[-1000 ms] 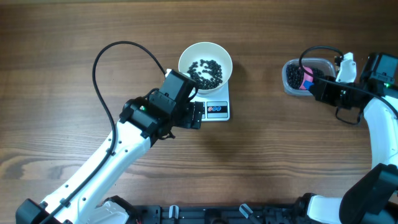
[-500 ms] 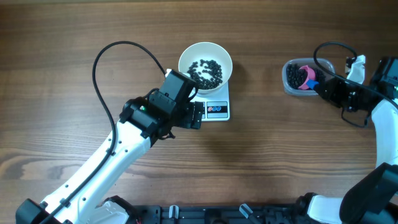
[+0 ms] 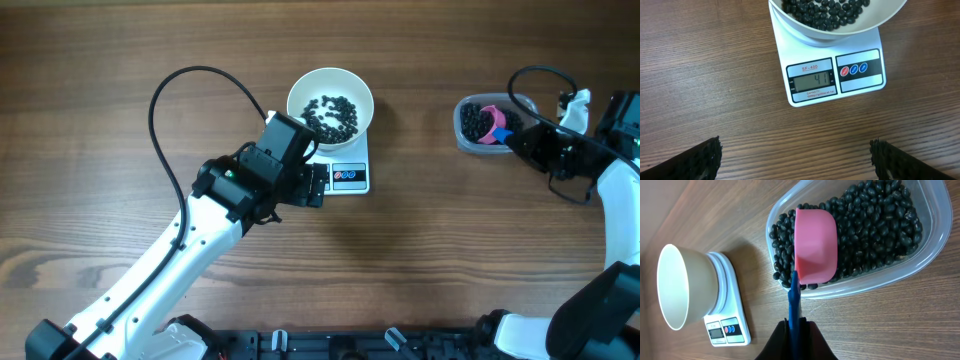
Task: Scoop item into bowl and weigh 150g on scale
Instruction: 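Dip the scoop into the black beans and drag it through the tub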
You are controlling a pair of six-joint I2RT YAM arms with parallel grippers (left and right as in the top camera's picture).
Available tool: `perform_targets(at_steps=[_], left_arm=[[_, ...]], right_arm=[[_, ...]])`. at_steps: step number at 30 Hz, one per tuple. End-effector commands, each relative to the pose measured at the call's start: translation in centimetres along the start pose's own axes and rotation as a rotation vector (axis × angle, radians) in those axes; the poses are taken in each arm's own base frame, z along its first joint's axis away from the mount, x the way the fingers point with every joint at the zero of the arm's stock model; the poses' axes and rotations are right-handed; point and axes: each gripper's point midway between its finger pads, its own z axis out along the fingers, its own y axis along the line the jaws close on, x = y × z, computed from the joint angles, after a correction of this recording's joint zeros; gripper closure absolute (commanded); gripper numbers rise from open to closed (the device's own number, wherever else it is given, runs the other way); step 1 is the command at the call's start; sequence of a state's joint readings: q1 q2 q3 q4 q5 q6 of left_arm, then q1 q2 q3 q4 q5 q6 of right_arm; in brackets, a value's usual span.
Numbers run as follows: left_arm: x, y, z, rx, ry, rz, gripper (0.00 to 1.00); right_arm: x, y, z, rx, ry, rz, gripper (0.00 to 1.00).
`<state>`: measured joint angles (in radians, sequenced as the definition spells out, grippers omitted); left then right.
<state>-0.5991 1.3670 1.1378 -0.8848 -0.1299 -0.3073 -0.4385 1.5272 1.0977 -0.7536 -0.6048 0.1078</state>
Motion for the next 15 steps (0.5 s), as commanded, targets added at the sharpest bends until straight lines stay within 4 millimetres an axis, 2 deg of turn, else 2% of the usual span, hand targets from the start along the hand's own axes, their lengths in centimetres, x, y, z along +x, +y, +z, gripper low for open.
perform_targets(at_steps=[1, 15], left_arm=[[0.2, 0.2, 0.4, -0.003, 0.012, 0.01, 0.0], [0.2, 0.2, 0.4, -0.003, 0.012, 0.01, 0.0]], right_arm=[[-0.7, 0.5, -0.3, -0.018, -0.025, 0.032, 0.96], [-1.8, 0.8, -1.0, -0.083, -0.065, 0.089, 0.96]])
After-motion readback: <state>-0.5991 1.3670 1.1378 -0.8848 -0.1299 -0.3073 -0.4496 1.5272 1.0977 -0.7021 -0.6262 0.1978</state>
